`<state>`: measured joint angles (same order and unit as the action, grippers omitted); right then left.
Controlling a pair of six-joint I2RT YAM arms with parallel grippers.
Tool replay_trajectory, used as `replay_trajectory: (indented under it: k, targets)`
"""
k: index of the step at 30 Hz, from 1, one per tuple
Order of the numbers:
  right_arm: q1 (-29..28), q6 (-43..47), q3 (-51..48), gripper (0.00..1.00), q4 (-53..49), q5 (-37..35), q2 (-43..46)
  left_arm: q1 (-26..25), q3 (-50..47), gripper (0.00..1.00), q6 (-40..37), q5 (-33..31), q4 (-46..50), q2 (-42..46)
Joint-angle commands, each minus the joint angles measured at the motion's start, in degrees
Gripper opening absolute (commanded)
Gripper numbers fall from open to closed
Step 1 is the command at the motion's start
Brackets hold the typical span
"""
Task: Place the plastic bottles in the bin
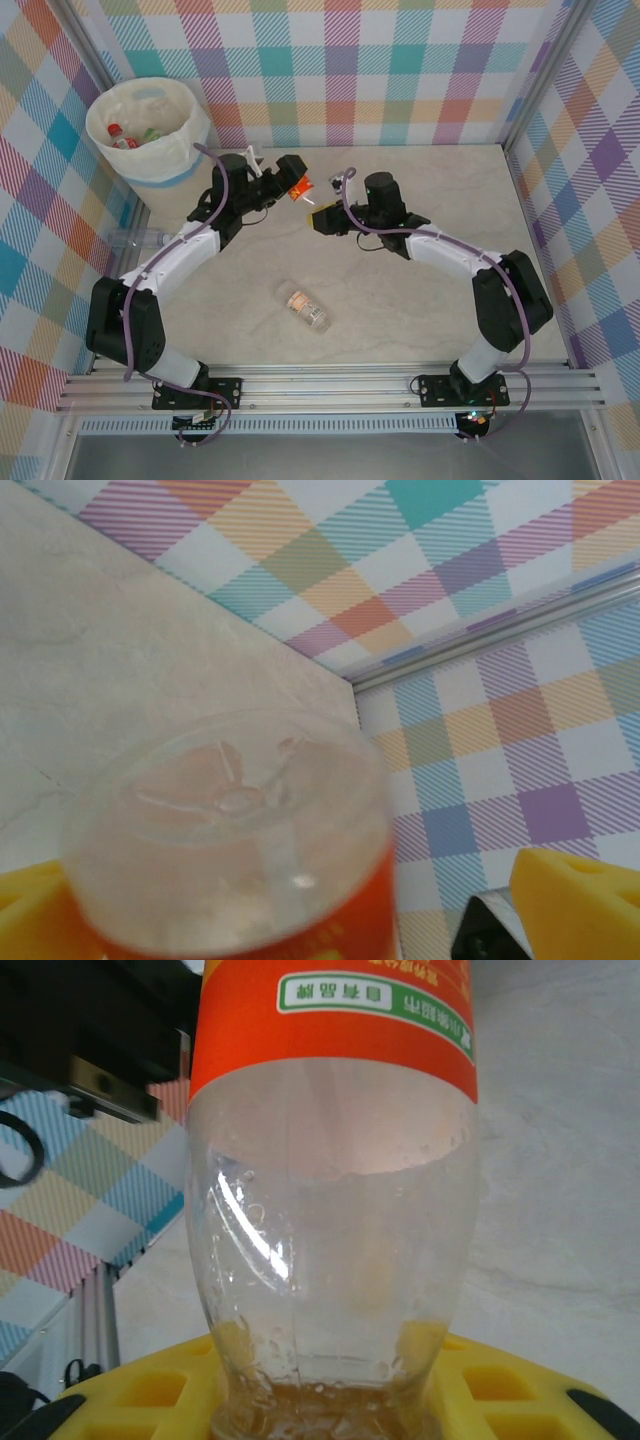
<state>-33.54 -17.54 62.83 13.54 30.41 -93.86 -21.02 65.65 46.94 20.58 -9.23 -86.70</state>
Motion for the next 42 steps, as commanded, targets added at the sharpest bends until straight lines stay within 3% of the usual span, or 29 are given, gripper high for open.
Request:
replay_trajectory:
  k: [1,4,7,9,12,14,17,20,25,30,34,36,38,42]
  targets:
    - [-1.17,-2.96,-0.85,0.29,6.90,4.67,2.63,-0.96,0.21,0.96,-0.49,1.61,-0.98,-1.53]
    - [-1.85,-2.99,-0.78,0.30,8.32,6.26,2.81,-1.04,1.43,0.91,-0.81,2.42,0.07,-2.47]
    - [-2.15,-2.76,-0.85,0.33,7.81,4.83,3.16,-1.05,1.47,0.73,-0.82,3.09,-1.14,-2.30]
    - [-2.12,-2.52,-1.23,0.45,7.40,3.03,3.90,-0.96,0.77,0.63,-1.14,1.92,-1.77,-0.94]
    - [-2.19,-0.56,-1.70,0.64,4.51,0.53,5.99,0.57,1.68,0.58,-3.40,0.28,0.03,1.40]
    - [-2.12,1.59,-2.39,0.72,1.94,-2.28,8.23,3.14,5.24,0.57,-6.46,-1.25,5.52,2.74]
    - [-2.11,5.13,-3.69,0.81,-2.51,-7.74,12.37,7.76,13.94,0.55,-14.50,-8.85,17.75,4.29]
    - [-2.06,7.01,-5.51,0.85,-5.74,-13.84,16.44,13.53,21.15,0.55,-20.95,-18.34,21.92,5.41]
    - [-2.06,7.01,-9.21,0.89,-7.67,-22.37,21.12,22.71,32.79,0.56,-26.50,-30.95,22.57,2.51]
    - [-2.06,5.61,-10.80,0.89,-7.12,-24.70,22.26,28.91,44.89,0.59,-26.55,-35.82,25.59,-6.62]
    - [-2.05,5.48,-10.39,0.89,-7.38,-24.67,22.38,30.31,54.98,0.70,-25.43,-39.35,34.13,-15.41]
    - [-2.06,5.84,-10.18,0.89,-8.15,-24.75,22.87,30.50,64.00,0.88,-25.29,-40.13,43.05,-20.62]
    - [-2.06,6.51,-10.31,0.89,-9.03,-25.31,23.57,30.46,72.20,0.98,-25.47,-40.99,50.88,-24.54]
    - [-2.05,7.92,-11.18,0.90,-9.87,-27.09,24.51,30.47,77.35,1.00,-28.45,-39.51,56.32,-25.68]
